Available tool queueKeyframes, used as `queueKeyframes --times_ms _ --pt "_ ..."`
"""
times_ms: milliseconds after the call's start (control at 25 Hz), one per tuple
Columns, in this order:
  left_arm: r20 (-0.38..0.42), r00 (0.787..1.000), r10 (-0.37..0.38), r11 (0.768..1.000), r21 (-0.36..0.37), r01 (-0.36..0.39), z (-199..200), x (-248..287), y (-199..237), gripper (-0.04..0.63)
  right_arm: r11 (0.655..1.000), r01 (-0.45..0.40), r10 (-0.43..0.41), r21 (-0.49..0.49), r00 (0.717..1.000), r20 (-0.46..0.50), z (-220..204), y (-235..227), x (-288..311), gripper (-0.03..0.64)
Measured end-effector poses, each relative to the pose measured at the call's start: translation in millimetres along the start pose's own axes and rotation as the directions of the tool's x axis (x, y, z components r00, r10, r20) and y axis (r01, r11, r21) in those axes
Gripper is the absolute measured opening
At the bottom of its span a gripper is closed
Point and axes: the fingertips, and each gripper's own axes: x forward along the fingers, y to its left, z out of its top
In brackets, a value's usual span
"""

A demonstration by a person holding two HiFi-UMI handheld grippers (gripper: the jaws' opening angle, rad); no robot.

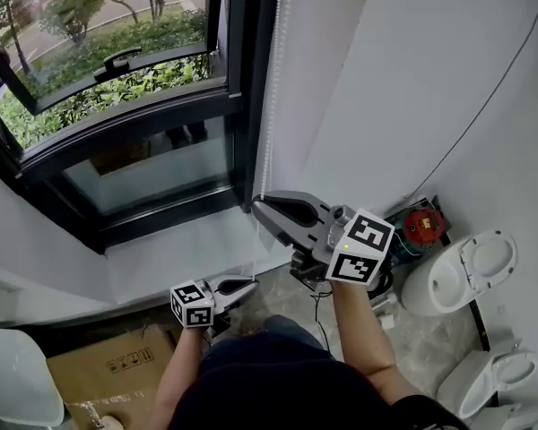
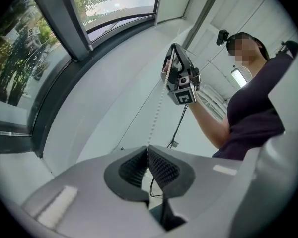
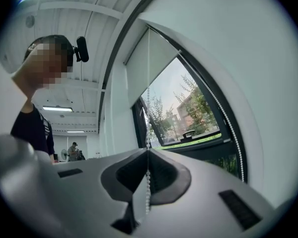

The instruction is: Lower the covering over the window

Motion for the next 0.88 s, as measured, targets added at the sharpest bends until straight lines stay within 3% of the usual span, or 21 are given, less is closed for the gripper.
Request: queueKeyframes --times_ms 160,320,400,640,880 --pt "0.014 1.000 -0.019 0.999 -0.028 0.020 -1.4 -6.8 -2.1 0.012 1.000 0.008 -0.008 0.006 1.000 0.013 -1.7 -3.1 -6.0 0.014" --pt "-0.134 0.991 -0.003 1.000 0.015 0.005 -22.0 -10.6 1.3 0.014 0.999 0.047 -0.049 -0.028 0.995 -0.090 -24.4 -9.7 -10.2 0.014" --pt "-0.169 0.986 -0.010 1.000 0.007 0.011 -31.7 -10.2 0.2 0.014 0.999 0.046 -0.047 -0.010 0.993 -0.106 -35.5 -9.7 -11.7 0.014" --pt "-0.144 0.989 -0.029 0.999 -0.031 0.025 -32.3 -13.3 -4.1 0.014 0.997 0.073 -0.067 0.036 0.985 -0.159 -69.1 -15.3 -17.3 0.014" --pt "-0.052 0.998 -0.018 0.999 -0.047 0.016 -13.4 -18.4 -2.2 0.014 0.995 0.081 -0.070 0.060 0.983 -0.172 -84.7 -16.7 -19.6 0.014"
